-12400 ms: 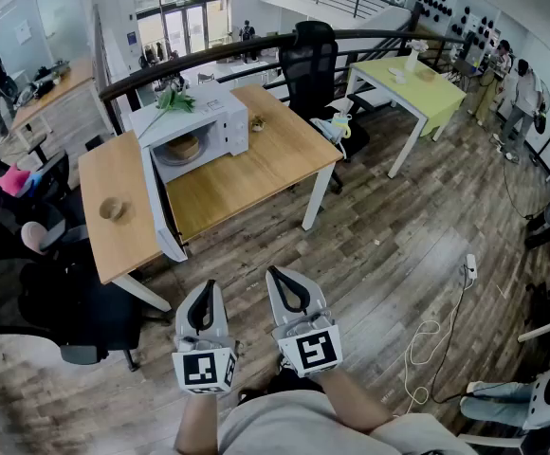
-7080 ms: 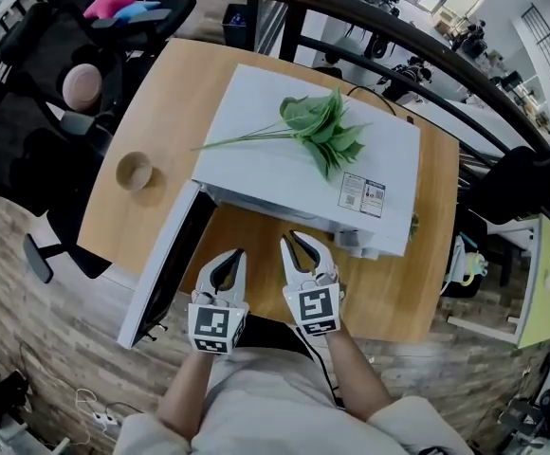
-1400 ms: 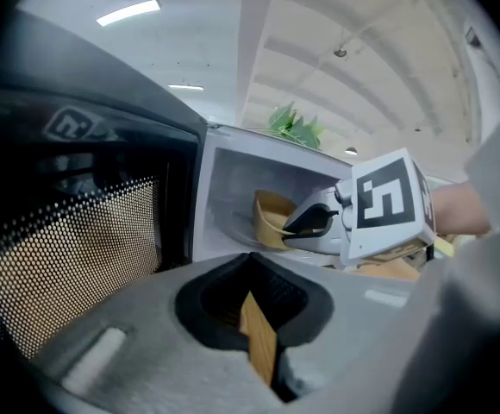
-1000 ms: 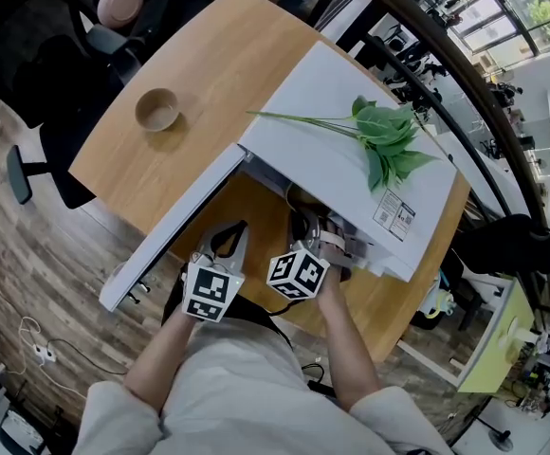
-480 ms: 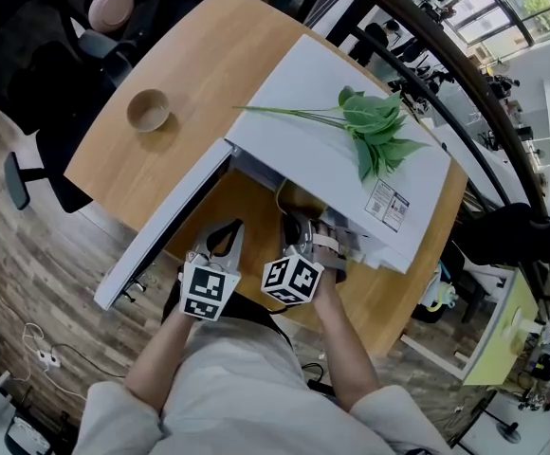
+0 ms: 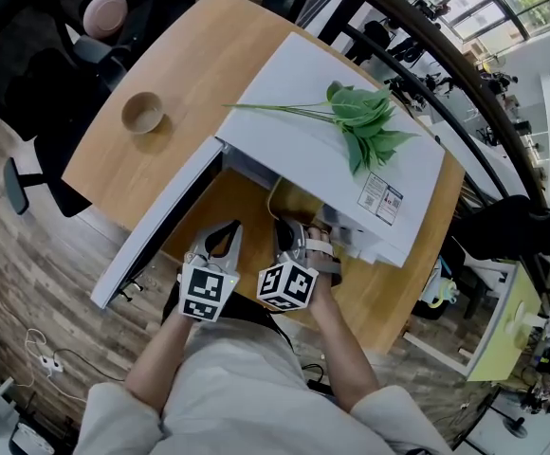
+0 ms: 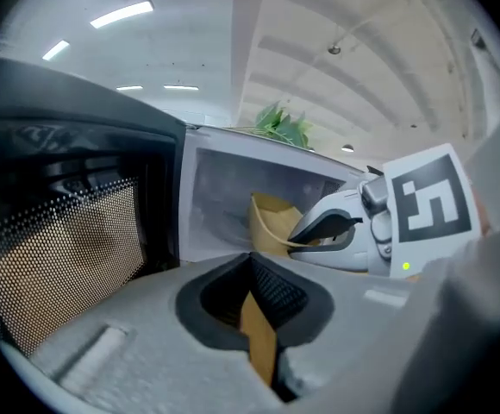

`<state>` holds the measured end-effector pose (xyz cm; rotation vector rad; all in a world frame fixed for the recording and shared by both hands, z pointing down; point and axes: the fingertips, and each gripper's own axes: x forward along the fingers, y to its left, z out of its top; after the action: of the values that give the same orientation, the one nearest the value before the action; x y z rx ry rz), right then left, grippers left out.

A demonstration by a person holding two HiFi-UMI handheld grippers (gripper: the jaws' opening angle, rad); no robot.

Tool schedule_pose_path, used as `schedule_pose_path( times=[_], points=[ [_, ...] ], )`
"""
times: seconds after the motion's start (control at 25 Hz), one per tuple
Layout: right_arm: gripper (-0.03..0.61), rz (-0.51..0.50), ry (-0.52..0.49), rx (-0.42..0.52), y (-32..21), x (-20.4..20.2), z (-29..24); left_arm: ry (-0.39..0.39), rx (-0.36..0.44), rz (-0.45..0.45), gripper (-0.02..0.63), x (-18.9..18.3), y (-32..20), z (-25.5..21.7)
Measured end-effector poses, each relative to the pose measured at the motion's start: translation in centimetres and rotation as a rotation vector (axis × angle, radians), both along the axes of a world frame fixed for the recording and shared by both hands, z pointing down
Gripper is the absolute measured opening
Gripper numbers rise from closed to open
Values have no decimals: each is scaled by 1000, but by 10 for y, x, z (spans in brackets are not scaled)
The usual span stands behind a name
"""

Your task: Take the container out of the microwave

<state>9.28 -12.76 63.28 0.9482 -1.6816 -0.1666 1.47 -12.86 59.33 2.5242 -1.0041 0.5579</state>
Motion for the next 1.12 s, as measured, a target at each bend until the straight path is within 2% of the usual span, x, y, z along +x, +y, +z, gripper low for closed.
schedule_pose_path(
  times=[0.64, 1.12],
  points=[
    [40, -36, -53, -3, 22, -12, -4, -7, 5, 25, 3, 6, 4, -3],
    [40, -24, -115, 4, 34, -15, -8, -16, -1, 53, 3, 8, 10, 0]
  ],
)
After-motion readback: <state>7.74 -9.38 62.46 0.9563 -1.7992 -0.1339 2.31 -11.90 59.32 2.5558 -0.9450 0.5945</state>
